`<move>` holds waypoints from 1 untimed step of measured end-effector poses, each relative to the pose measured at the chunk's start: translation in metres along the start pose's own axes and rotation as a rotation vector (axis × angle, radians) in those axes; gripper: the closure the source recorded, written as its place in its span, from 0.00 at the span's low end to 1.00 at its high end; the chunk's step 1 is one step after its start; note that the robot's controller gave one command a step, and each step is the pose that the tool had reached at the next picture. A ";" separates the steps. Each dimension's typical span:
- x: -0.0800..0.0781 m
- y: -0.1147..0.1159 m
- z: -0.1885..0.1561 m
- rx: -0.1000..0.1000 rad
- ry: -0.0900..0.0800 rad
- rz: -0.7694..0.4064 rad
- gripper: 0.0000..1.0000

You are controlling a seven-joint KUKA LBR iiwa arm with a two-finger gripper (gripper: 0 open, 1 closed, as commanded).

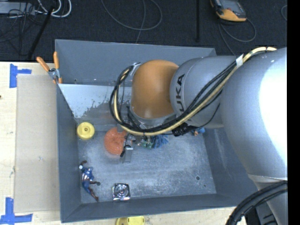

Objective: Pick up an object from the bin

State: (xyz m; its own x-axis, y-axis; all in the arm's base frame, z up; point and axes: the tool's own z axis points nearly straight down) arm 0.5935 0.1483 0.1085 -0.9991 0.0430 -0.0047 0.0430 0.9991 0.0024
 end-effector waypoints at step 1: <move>-0.013 -0.023 0.028 -0.001 -0.001 0.007 1.00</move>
Offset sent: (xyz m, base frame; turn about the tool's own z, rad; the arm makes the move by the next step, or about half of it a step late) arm 0.0000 0.0000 0.0000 0.0000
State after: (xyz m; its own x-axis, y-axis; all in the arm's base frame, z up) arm 0.6057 0.1244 0.0808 -0.9987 0.0505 -0.0061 0.0505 0.9987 0.0030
